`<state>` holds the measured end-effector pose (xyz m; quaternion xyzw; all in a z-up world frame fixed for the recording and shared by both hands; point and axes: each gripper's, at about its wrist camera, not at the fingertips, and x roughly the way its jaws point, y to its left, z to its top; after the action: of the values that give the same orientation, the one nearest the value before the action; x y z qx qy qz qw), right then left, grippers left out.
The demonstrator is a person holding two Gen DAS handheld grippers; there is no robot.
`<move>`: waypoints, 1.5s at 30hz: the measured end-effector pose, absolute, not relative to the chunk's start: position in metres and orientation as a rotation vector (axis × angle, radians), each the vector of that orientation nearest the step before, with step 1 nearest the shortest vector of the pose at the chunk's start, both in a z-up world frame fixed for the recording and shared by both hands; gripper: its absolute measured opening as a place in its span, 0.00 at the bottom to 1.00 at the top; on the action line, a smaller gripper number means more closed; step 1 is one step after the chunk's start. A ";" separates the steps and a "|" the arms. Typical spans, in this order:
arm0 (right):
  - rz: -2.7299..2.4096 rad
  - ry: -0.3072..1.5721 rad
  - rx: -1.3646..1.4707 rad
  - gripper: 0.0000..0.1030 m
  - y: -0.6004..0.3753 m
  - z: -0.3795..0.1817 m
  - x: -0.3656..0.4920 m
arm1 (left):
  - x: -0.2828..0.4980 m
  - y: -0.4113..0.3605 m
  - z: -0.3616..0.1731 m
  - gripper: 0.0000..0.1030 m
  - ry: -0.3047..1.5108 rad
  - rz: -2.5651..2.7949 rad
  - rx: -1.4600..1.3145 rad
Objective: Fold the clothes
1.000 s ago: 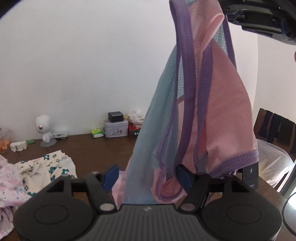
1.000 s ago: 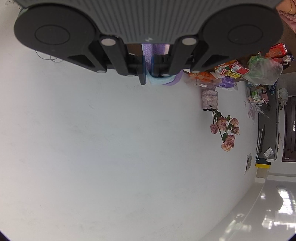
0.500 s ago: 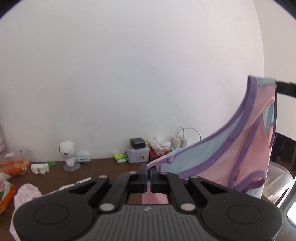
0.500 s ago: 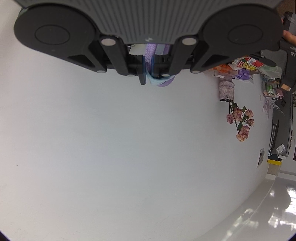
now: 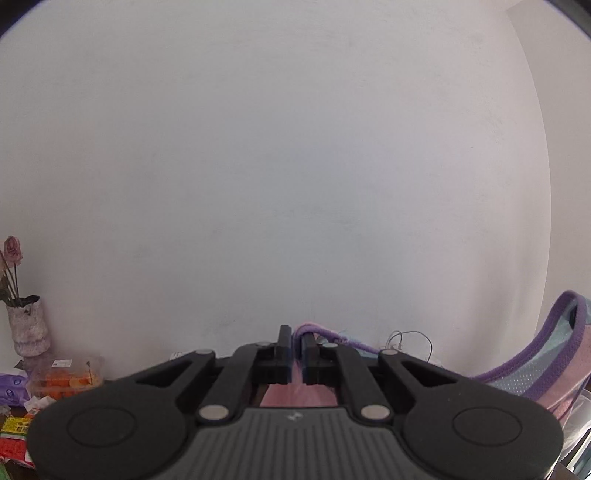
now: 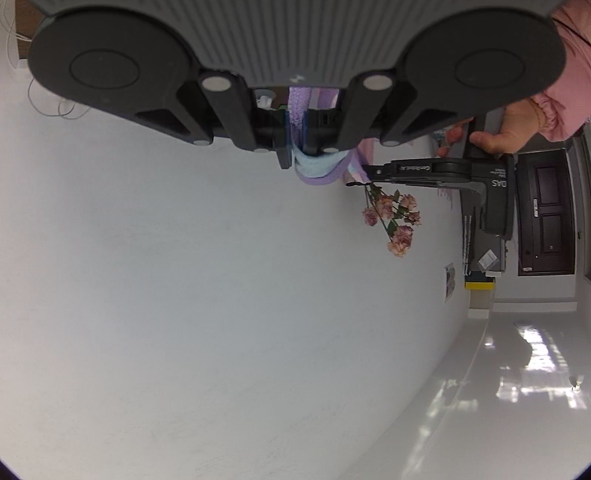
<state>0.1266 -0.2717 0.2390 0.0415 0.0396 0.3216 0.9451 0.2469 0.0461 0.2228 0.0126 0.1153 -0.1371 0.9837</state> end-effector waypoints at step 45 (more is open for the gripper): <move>0.317 0.659 0.314 0.09 -0.253 0.040 0.201 | 0.215 0.012 0.096 0.02 0.446 -0.322 0.108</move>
<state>0.2014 -0.2533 0.0395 0.1530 0.3208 0.1542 0.9219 0.2147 0.0120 0.0958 0.0531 0.2202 -0.1590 0.9609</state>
